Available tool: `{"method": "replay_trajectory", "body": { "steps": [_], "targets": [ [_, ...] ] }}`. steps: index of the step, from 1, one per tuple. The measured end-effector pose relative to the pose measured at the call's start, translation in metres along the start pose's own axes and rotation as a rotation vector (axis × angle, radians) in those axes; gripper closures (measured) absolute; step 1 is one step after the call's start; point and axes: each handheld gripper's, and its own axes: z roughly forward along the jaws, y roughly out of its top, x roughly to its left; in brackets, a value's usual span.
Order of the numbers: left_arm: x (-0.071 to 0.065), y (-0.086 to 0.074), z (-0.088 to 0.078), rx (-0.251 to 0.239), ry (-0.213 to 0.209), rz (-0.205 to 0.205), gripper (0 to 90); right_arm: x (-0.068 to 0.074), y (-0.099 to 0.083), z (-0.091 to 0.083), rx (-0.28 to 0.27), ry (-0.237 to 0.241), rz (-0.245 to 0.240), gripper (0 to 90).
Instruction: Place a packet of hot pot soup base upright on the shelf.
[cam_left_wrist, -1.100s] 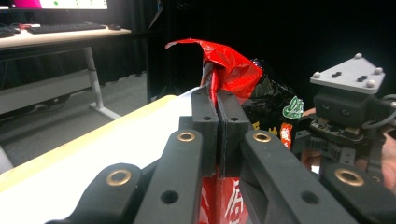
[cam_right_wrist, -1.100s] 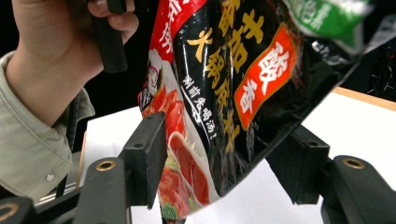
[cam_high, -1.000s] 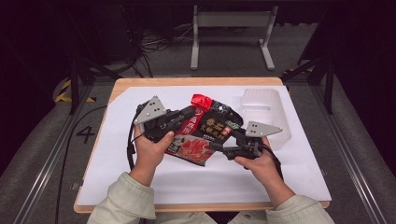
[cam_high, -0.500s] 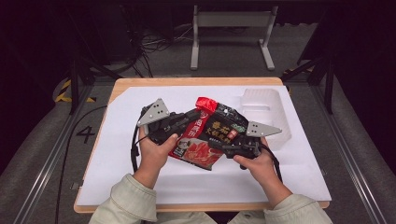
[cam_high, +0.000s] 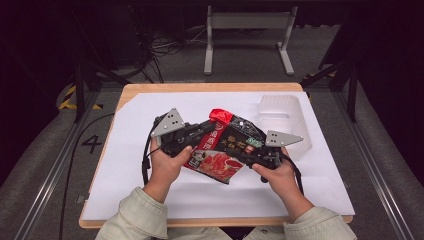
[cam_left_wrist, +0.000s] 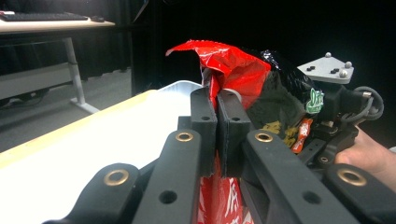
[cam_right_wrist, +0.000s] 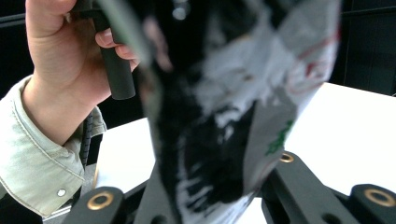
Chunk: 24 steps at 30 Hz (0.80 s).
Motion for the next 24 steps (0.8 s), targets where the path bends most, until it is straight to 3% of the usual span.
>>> {"method": "replay_trajectory", "body": {
  "steps": [8,12,18,19,24],
  "targets": [
    [0.002,-0.001,-0.001,0.003,-0.029,-0.004,82.1,-0.001,0.002,-0.003,-0.004,0.007,0.033,83.4],
    [0.006,-0.001,-0.004,0.013,-0.052,-0.028,75.8,-0.002,0.004,-0.007,-0.004,-0.018,0.019,84.2],
    [0.010,0.001,-0.013,-0.002,-0.054,-0.016,64.8,-0.002,0.006,-0.011,0.011,-0.043,0.020,84.2],
    [0.014,0.003,-0.019,-0.008,-0.075,-0.023,63.9,-0.002,0.007,-0.012,0.011,-0.045,0.018,84.2],
    [0.022,0.004,-0.032,0.017,-0.039,-0.018,60.7,-0.004,0.011,-0.020,0.003,-0.054,0.019,84.1]
  ]
}}
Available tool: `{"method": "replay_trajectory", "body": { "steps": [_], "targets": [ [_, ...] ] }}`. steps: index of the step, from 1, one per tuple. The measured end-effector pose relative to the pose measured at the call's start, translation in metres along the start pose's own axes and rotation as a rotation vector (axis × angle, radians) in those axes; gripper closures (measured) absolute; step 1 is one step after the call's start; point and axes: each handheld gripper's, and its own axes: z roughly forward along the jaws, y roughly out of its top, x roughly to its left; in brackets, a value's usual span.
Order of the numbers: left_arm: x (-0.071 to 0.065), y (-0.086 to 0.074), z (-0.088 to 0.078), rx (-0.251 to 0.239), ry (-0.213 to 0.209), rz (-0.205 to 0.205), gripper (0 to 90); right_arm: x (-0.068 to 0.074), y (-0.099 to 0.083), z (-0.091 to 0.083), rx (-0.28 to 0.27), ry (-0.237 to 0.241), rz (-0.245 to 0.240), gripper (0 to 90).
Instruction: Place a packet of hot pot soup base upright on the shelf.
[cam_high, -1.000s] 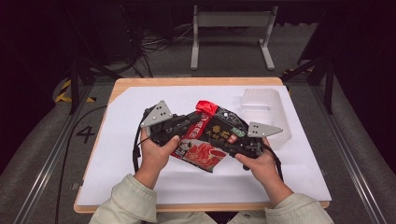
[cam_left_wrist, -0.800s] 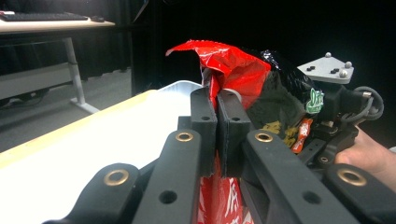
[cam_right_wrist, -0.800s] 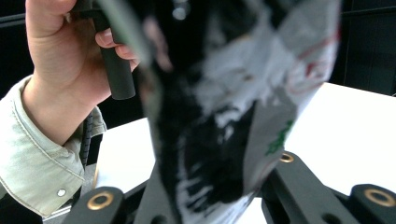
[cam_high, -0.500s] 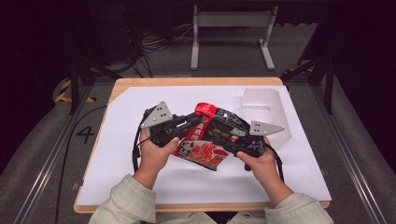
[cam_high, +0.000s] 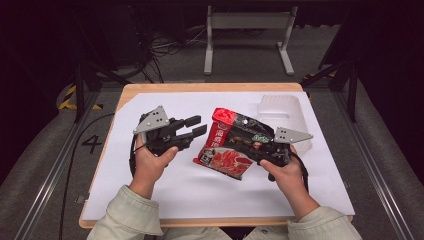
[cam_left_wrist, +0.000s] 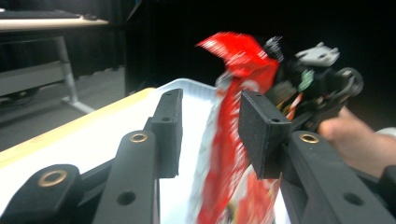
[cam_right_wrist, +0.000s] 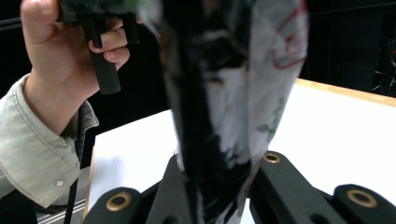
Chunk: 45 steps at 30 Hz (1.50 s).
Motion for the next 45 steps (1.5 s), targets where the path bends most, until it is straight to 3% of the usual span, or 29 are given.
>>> {"method": "replay_trajectory", "body": {
  "steps": [8,16,24,25,33,37,45],
  "targets": [
    [0.012,-0.004,-0.012,0.049,0.061,-0.002,55.4,-0.002,0.020,-0.009,0.016,-0.026,-0.050,84.0],
    [0.020,-0.010,-0.012,0.080,0.089,-0.021,52.3,-0.009,0.054,-0.017,0.035,-0.059,-0.103,83.9],
    [0.025,-0.014,-0.012,0.096,0.095,-0.038,52.3,-0.024,0.087,-0.027,0.046,-0.124,-0.152,83.9],
    [0.026,-0.015,-0.012,0.099,0.097,-0.039,52.2,-0.031,0.095,-0.032,0.047,-0.155,-0.166,83.9],
    [0.029,-0.017,-0.011,0.104,0.103,-0.046,51.6,-0.047,0.108,-0.044,0.062,-0.231,-0.196,83.9],
    [0.028,-0.017,-0.012,0.088,0.110,-0.040,51.8,-0.054,0.113,-0.049,0.070,-0.254,-0.205,83.9],
    [0.030,-0.018,-0.012,0.104,0.122,-0.047,51.7,-0.065,0.118,-0.061,0.104,-0.308,-0.226,83.7]
  ]
}}
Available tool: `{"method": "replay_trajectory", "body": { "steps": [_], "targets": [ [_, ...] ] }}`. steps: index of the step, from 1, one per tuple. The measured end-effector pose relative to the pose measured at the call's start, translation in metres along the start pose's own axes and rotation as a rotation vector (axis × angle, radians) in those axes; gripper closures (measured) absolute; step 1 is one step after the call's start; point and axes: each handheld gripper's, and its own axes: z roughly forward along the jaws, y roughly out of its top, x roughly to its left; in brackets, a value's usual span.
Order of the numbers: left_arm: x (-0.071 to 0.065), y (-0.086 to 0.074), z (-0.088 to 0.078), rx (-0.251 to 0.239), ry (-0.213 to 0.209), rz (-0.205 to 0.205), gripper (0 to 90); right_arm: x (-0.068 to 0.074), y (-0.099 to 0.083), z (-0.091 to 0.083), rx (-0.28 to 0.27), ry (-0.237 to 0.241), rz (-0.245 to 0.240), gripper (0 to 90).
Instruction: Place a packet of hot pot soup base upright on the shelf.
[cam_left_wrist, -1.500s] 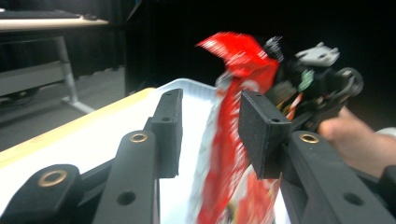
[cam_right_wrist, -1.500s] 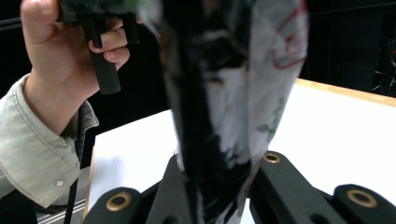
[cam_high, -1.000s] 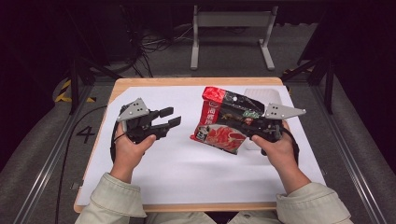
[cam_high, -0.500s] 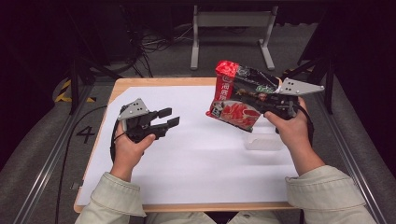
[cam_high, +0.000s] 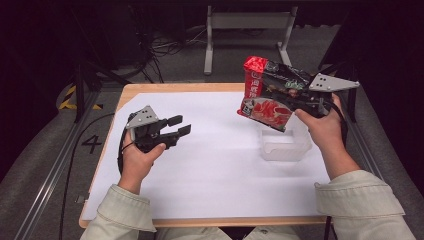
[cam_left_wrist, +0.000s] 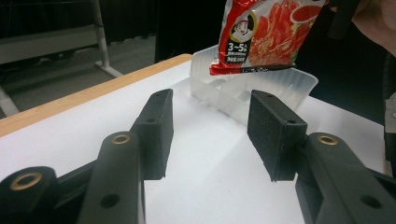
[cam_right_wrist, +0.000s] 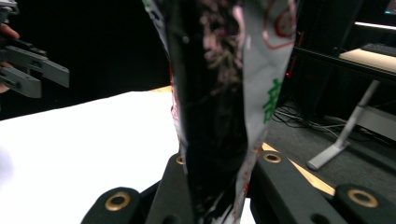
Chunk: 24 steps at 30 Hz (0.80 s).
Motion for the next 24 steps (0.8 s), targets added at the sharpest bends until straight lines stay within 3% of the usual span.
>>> {"method": "replay_trajectory", "body": {
  "steps": [9,14,24],
  "targets": [
    [0.001,-0.001,0.001,0.004,0.001,-0.009,51.4,-0.012,-0.002,-0.016,0.044,-0.088,-0.022,83.6],
    [0.000,-0.001,0.002,0.010,0.003,-0.013,51.2,-0.015,-0.004,-0.021,0.065,-0.126,-0.011,83.6],
    [0.002,-0.002,0.001,0.015,0.007,-0.017,49.8,-0.023,-0.015,-0.028,0.068,-0.143,0.010,83.6]
  ]
}}
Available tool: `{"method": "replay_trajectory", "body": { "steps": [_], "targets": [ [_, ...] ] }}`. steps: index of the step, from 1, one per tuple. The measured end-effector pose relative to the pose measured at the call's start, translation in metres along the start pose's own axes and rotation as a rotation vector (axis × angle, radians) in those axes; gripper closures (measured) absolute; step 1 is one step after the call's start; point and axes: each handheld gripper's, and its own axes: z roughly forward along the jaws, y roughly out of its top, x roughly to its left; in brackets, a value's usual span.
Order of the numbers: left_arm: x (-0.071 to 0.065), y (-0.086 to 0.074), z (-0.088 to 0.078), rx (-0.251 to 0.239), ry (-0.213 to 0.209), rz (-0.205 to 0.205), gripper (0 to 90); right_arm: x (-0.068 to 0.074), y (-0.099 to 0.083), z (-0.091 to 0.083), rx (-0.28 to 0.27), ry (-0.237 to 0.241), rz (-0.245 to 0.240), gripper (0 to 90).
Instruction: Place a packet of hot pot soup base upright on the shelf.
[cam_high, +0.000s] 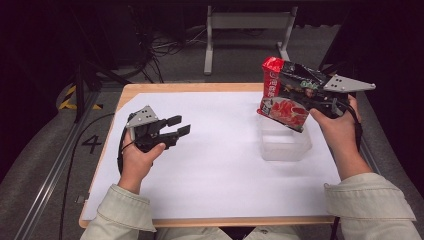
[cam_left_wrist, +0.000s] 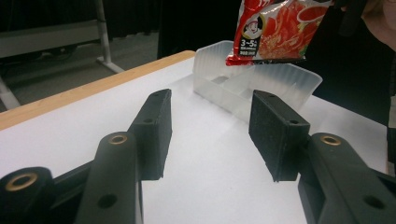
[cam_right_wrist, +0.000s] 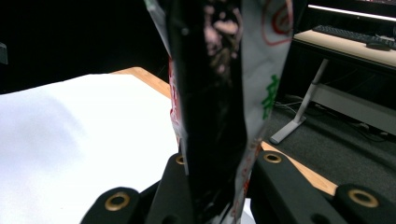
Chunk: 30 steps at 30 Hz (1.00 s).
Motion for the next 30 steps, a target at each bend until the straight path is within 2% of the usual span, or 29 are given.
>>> {"method": "replay_trajectory", "body": {
  "steps": [2,9,16,24,30],
  "targets": [
    [0.000,-0.002,0.000,0.007,0.001,0.005,49.7,-0.001,-0.004,-0.001,0.004,0.000,0.002,83.6],
    [0.002,-0.007,-0.005,0.018,0.014,-0.018,49.3,-0.004,-0.018,-0.002,0.025,0.010,0.012,83.6],
    [0.002,-0.009,-0.002,0.028,0.016,-0.014,49.0,-0.005,-0.026,-0.002,0.049,0.021,0.019,83.5],
    [0.002,-0.009,-0.001,0.030,0.015,-0.016,48.9,-0.010,-0.037,0.005,0.074,0.016,0.023,83.5],
    [0.002,-0.009,-0.002,0.030,0.018,-0.013,48.7,-0.012,-0.048,0.009,0.080,0.023,0.007,83.4]
  ]
}}
